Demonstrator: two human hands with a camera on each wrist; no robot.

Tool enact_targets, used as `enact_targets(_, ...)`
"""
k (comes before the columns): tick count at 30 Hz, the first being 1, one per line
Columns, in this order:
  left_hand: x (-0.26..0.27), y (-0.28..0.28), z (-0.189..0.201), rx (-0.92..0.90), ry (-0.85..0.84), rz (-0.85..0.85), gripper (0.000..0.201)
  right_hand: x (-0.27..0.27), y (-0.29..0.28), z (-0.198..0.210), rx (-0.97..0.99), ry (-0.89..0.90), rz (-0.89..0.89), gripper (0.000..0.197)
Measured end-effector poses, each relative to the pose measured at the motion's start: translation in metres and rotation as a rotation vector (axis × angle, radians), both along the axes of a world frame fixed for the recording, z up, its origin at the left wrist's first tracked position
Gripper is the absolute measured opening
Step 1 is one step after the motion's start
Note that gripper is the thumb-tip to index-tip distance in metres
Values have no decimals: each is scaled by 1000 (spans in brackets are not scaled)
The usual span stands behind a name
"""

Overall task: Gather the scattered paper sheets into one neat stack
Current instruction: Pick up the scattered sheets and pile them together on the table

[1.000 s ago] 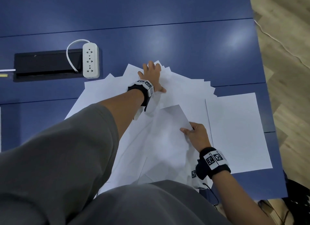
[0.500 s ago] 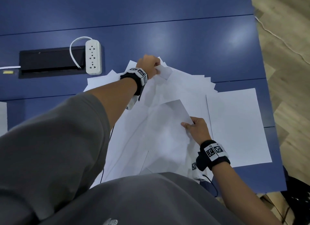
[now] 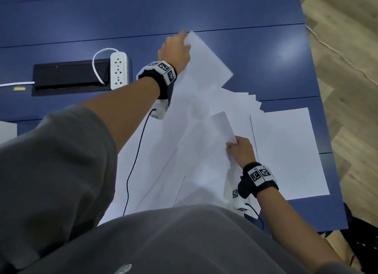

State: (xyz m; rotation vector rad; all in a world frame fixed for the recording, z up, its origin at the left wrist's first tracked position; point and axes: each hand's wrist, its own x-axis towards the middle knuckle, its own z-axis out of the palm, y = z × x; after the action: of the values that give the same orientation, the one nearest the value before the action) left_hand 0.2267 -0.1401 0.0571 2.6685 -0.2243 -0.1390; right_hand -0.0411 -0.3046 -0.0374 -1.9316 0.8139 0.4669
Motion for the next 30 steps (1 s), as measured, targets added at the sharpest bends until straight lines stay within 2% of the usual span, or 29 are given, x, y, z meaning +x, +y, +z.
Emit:
enact_targets(2, 1, 3, 12, -138, -82, 51, 18, 3, -1, 0, 9, -35, -22, 16)
enact_targets(4, -2, 9, 24, -290, -146, 51, 6, 5, -1, 1, 28, -83, -64, 20)
enact_targets(8, -33, 17, 50, -540, -219, -57, 10, 11, 2, 4, 86, -167, -156, 25)
enact_targets(11, -74, 15, 50, -638, -254, -174, 10, 16, 7, 11, 188, -192, -244, 31)
enact_targets(15, -135, 2, 30, -594, -84, -177, 15, 23, 20, 22, 311, -242, -304, 41)
enact_targets(20, -183, -24, 18, -559, 263, 22, 29, 24, 33, 43, 411, -386, -279, 49)
enact_targets(22, -196, -32, 25, -621, 390, 105, 27, 23, 37, 53, 474, -433, -286, 48)
enact_targets(25, -206, -39, 36, -717, 489, 194, 21, 20, 39, 68, 557, -465, -317, 42)
enact_targets(28, -208, -38, 41, -827, 574, 312, 42, 14, 40, 82, 672, -538, -318, 39)
enact_targets(30, -207, -33, 44, -906, 612, 390, 44, 7, 42, 93, 736, -536, -339, 35)
